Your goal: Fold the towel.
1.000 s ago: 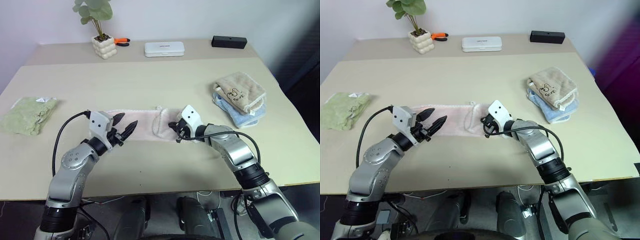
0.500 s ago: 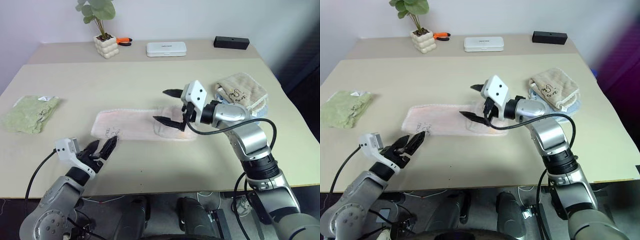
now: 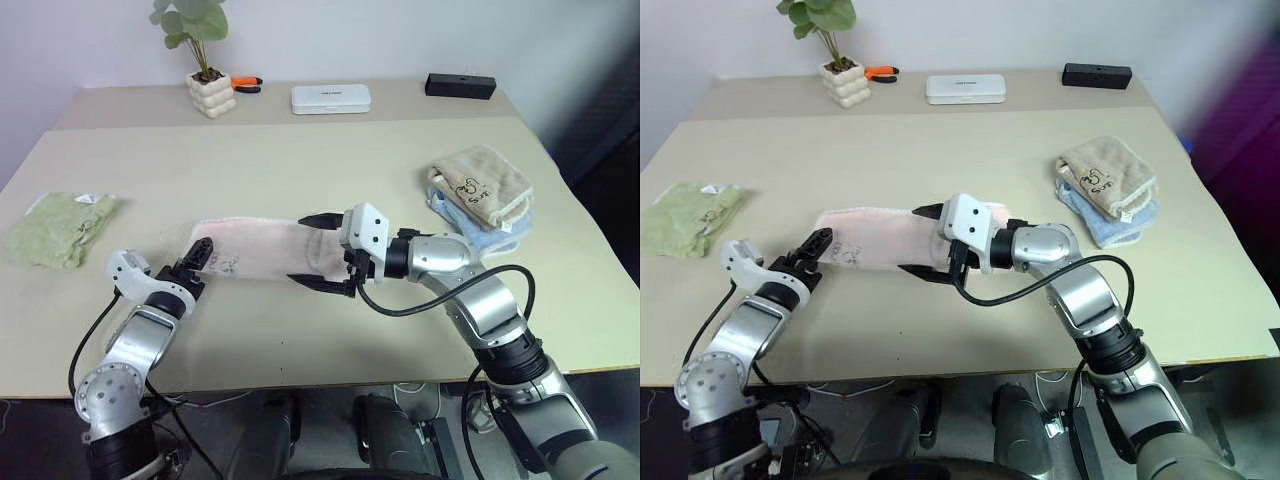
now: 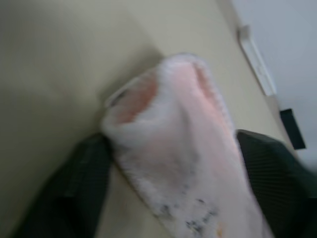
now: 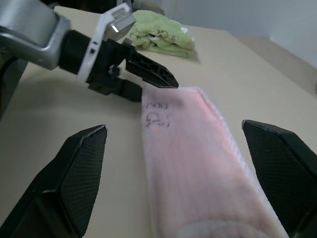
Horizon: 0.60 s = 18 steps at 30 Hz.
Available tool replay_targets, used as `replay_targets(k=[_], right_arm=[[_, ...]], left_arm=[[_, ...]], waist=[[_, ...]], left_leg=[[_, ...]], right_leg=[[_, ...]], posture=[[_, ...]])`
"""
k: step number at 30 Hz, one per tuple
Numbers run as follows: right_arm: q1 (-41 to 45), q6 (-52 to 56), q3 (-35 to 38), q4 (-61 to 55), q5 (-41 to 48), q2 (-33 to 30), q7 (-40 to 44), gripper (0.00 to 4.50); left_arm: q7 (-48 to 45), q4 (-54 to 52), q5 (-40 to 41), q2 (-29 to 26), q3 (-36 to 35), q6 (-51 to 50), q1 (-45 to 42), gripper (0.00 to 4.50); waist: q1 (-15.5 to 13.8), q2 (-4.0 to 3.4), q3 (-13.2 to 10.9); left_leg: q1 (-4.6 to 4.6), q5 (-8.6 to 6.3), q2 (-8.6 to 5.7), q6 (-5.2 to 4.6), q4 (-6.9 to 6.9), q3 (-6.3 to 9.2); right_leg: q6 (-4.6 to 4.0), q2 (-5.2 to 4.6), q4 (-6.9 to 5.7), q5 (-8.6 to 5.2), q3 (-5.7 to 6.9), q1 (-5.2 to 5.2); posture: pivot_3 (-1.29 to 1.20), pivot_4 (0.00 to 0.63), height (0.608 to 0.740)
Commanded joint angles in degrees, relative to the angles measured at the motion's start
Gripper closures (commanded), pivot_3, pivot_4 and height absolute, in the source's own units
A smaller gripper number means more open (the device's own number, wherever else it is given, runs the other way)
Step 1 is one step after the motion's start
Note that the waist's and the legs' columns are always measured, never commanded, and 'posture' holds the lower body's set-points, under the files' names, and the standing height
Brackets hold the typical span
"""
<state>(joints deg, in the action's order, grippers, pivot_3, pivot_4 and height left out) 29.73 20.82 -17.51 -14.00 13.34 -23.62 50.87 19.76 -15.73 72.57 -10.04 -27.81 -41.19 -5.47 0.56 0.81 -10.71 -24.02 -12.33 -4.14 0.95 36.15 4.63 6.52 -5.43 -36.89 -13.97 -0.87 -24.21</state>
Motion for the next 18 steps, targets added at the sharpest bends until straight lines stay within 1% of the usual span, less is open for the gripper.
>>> replay_targets(k=[1,2,3,5,6,9,12,15,16,18], right_arm=[[-0.1,-1.0,0.4,-3.4,-0.2,-0.1,-0.5,0.0],[-0.3,-0.8,0.5,-3.7,-0.3,-0.2,-0.6,0.0],[-0.5,-0.6,0.6,-3.9,-0.3,-0.4,-0.7,0.0],[-1.0,-0.2,0.7,-4.6,-0.4,-0.6,-0.8,0.0],[-1.3,-0.1,0.7,-4.8,-0.4,-0.7,-0.9,0.0],[-1.9,0.5,1.1,-5.3,-0.4,-1.3,-1.0,0.0],[-2.5,0.8,1.6,-5.5,-0.3,-2.0,-1.3,0.0],[-3.2,0.3,2.2,-4.5,-0.6,-3.3,-1.0,0.0],[-3.4,-0.2,2.2,-3.9,-0.9,-3.6,-0.9,0.0],[-3.5,-0.9,2.1,-2.9,-1.3,-3.9,-0.9,0.0]], left_arm=[[0.4,1.7,-0.4,-0.2,0.6,0.0,-0.5,2.32],[0.2,1.9,-0.4,-0.1,0.6,0.4,-0.7,2.8],[-0.2,1.9,-1.2,-0.2,0.4,1.2,-0.9,3.42],[-2.3,1.4,-3.8,-0.5,-0.3,4.5,-1.6,4.37],[-3.8,0.7,-5.0,-0.7,-0.9,6.4,-2.0,4.47],[-8.1,-1.3,-8.2,-4.0,-3.2,10.8,-2.7,4.47],[-12.8,-3.1,-11.5,-9.3,-3.5,11.9,-1.6,4.47],[-20.5,-5.8,-15.0,-17.0,-2.2,11.3,-0.5,4.47],[-23.9,-7.1,-16.3,-19.7,-0.7,10.9,-0.2,4.47],[-29.5,-9.3,-17.6,-23.3,2.7,10.1,-0.5,4.47]], waist=[[0.0,0.0,0.0],[0.0,0.0,0.0],[-0.1,0.0,0.0],[-0.1,0.07,0.0],[-0.1,0.1,0.0],[0.1,0.12,0.0],[0.3,0.12,0.0],[0.2,0.15,0.0],[0.1,0.15,0.0],[-0.1,0.15,0.0]], left_leg=[[0.0,0.0,0.0,0.0,0.0,-0.01],[0.0,0.0,-0.01,0.0,0.01,-0.01],[0.0,0.0,-0.01,0.0,0.01,0.0],[-0.02,0.0,-0.01,0.0,0.01,0.0],[-0.03,0.0,-0.01,0.0,0.01,0.0],[-0.03,0.0,0.0,0.01,-0.01,0.0],[-0.03,0.0,0.02,0.01,-0.07,-0.03],[-0.03,0.0,0.02,0.01,-0.08,-0.03],[-0.04,0.0,0.02,0.01,-0.07,-0.04],[-0.06,0.0,0.01,0.01,-0.07,-0.03]], right_leg=[[0.0,0.0,0.0,0.0,-0.01,0.0],[0.0,0.0,0.0,0.0,-0.01,0.0],[0.0,0.0,0.01,0.0,-0.01,0.0],[-0.01,-0.01,0.02,0.0,0.0,0.0],[-0.02,-0.01,0.03,-0.01,0.0,0.0],[-0.15,0.0,0.03,-0.08,0.0,-0.01],[-0.18,0.0,0.04,-0.09,-0.03,-0.06],[-0.19,0.0,0.04,-0.1,-0.03,-0.07],[-0.2,0.0,0.05,-0.11,-0.03,-0.07],[-0.23,-0.01,0.13,-0.12,-0.03,-0.04]], posture=[[0.0,0.15,0.729],[0.0,0.15,0.729],[0.0,0.15,0.729],[0.0,0.15,0.729],[0.0,0.15,0.729],[0.0,0.15,0.729],[0.0,0.15,0.729],[0.0,0.15,0.729],[0.0,0.15,0.729],[0.0,0.15,0.729]])
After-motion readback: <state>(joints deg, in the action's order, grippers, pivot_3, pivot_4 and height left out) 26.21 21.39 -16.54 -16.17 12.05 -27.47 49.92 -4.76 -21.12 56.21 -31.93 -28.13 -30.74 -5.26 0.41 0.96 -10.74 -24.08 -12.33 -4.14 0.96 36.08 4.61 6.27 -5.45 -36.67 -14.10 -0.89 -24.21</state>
